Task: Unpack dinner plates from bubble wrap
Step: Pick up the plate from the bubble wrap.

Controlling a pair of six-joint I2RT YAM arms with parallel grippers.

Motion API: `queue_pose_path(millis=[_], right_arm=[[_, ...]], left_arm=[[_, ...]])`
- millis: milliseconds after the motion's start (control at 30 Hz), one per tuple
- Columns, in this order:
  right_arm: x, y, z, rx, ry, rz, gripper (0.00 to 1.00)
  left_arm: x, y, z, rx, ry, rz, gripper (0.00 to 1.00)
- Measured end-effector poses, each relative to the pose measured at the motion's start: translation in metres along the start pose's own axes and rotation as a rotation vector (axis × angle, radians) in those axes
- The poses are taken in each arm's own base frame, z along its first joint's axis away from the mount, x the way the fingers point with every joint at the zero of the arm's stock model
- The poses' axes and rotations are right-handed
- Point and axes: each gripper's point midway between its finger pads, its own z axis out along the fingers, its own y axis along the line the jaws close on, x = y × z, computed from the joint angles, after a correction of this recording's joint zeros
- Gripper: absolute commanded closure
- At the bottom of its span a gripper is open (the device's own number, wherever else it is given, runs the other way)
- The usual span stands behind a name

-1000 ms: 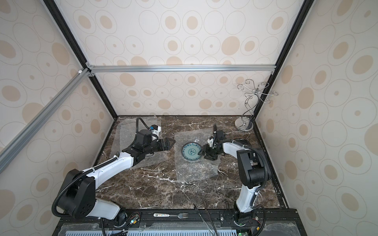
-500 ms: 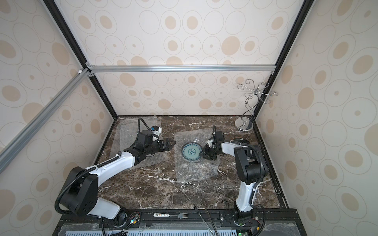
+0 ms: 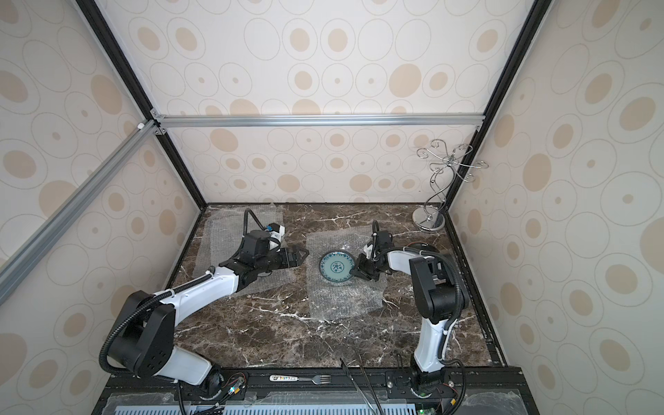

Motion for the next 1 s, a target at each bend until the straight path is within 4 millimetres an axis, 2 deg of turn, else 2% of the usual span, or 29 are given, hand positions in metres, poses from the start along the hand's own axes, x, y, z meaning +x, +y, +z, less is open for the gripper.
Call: queue_pose_path(millis=[100,167,267,467,633,800,1000], right_arm=[[-0.003,0.001,0.002,-0.009,-0.008,0.009,0.84],[-0.005,0.001,0.004,-0.015,-0.016,0.016,0.91],[-0.011,0.006,0.004,-0.038,-0.033,0.014,0.95],[-0.011,0.008,0.003,-0.035,-0.039,0.015,0.96],[-0.011,0.011,-0.008,-0.015,-0.057,0.010,0.96],[-0.011,0.021,-0.025,-0.013,-0.080,-0.011,0.97],[-0.013,0.033,-0.045,-0.024,-0.107,-0.031,0.97]], left_arm=[[0.000,0.000,0.000,-0.001,0.000,0.000,0.00],[0.001,0.001,0.000,-0.002,0.003,-0.001,0.00],[0.003,0.002,0.000,-0.004,0.006,0.000,0.00],[0.005,0.004,0.001,-0.007,0.010,0.000,0.00],[0.002,0.004,-0.003,-0.010,0.004,-0.003,0.00],[-0.012,0.005,-0.017,-0.008,-0.037,-0.006,0.00],[-0.034,0.017,-0.037,-0.019,-0.101,-0.022,0.00]])
